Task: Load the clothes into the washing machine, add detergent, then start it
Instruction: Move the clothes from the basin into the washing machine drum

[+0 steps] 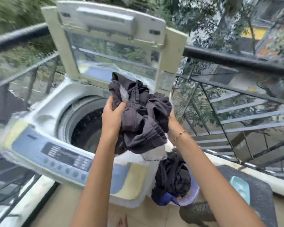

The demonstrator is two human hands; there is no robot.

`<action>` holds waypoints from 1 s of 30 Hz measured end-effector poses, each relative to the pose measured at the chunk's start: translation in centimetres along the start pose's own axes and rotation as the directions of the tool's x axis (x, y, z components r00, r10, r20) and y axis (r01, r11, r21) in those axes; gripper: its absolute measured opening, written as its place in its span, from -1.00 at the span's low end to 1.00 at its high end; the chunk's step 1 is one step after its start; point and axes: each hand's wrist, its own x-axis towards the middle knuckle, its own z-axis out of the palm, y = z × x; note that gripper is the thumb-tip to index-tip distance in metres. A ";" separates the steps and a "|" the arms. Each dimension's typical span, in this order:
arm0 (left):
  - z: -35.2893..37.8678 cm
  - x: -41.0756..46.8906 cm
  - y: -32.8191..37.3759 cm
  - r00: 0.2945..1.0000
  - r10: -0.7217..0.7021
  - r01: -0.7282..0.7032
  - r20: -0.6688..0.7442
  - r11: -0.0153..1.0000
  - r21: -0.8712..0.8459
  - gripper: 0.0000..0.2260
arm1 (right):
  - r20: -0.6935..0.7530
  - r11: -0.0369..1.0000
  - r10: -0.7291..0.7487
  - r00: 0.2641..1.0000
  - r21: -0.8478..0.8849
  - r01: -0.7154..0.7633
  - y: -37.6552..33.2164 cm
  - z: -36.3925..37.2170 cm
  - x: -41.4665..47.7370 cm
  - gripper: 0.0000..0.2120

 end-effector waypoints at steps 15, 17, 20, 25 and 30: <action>-9.5 8.8 -7.7 0.945 -0.326 0.156 0.029 0.527 0.835 -0.54 | -0.033 0.700 0.274 0.961 -0.679 -0.223 5.2 13.8 6.5 -0.50; -8.6 8.0 -7.8 0.953 -0.298 0.130 0.057 0.571 0.811 -0.58 | -0.005 0.732 0.210 0.978 -0.662 -0.161 5.4 13.0 6.4 -0.57; -6.4 6.4 -7.4 0.976 -0.201 0.067 0.087 0.653 0.754 -0.60 | 0.053 0.788 0.075 0.996 -0.615 -0.027 4.8 11.2 5.6 -0.72; -1.2 2.7 -4.3 0.992 0.123 -0.117 0.025 0.824 0.555 -0.59 | 0.080 0.859 -0.141 0.987 -0.485 0.162 2.4 7.0 2.4 -0.78; 5.1 -1.4 -2.7 0.977 0.212 -0.209 0.036 0.894 0.396 -0.70 | -0.056 0.914 -0.213 0.975 -0.365 0.179 1.8 0.0 0.5 -0.80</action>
